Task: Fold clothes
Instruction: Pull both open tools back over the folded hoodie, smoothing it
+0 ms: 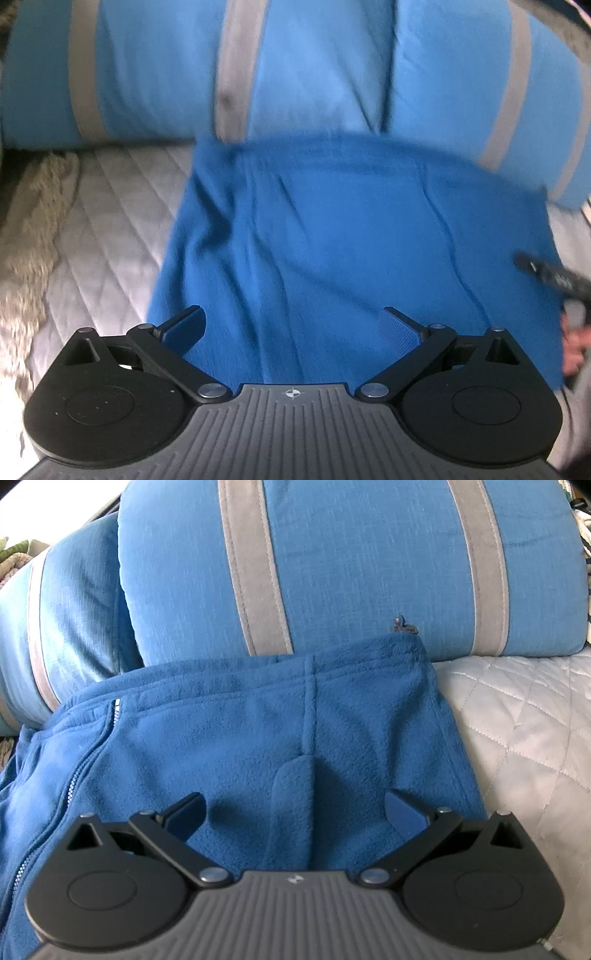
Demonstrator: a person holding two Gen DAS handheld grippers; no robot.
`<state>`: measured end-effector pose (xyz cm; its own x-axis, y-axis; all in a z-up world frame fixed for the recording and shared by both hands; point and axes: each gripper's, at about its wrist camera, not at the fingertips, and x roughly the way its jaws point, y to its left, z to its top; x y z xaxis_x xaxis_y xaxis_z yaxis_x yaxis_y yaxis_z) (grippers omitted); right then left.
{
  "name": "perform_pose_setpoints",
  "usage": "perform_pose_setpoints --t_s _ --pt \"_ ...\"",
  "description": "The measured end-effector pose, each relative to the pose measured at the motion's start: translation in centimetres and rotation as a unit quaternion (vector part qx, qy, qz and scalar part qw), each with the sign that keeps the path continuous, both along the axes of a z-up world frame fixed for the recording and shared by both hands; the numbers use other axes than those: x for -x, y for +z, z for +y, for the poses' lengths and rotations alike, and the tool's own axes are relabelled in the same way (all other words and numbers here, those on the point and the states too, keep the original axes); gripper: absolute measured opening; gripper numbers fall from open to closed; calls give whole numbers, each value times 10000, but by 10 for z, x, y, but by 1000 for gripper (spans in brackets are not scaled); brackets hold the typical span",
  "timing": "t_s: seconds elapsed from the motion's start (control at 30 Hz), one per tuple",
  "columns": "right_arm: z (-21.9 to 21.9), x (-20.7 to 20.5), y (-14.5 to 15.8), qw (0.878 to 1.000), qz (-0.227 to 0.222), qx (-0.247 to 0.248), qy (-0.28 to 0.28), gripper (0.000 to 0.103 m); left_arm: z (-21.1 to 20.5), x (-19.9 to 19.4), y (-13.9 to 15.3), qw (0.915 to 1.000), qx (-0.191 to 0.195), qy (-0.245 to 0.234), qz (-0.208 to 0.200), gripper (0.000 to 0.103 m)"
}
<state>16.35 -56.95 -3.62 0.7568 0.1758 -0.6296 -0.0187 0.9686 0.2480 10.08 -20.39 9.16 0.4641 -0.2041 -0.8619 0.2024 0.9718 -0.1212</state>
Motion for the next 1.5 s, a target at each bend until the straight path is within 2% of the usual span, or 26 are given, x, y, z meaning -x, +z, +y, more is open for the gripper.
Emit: perform_pose_setpoints --t_s 0.1,0.23,0.53,0.73,0.93,1.07,1.23,1.37,1.5 --pt "-1 1 1 10000 -11 -26 -5 100 -4 8 9 9993 -133 -65 351 103" --pt "-1 1 1 10000 -13 -28 -6 100 -12 2 -17 9944 -613 -122 858 103" --pt "6 -2 5 9997 115 201 3 100 -7 -7 -42 9948 -588 -187 811 103" --pt "26 -15 29 9909 866 1001 238 101 -4 -4 -50 9960 -559 -198 672 103" --pt "20 -2 63 9836 1688 603 191 102 -3 0 -53 9967 -517 -207 588 103" --pt "26 10 78 9710 2301 622 188 102 -1 5 -56 9972 -492 -194 530 103" --pt "42 28 93 9648 2596 279 313 102 3 7 -58 9972 -492 -180 524 103" --pt "58 30 93 9588 2790 357 411 102 0 11 -59 9974 -501 -165 494 103" --pt "63 27 64 9502 3088 324 256 102 -9 10 -57 9974 -510 -167 473 103"
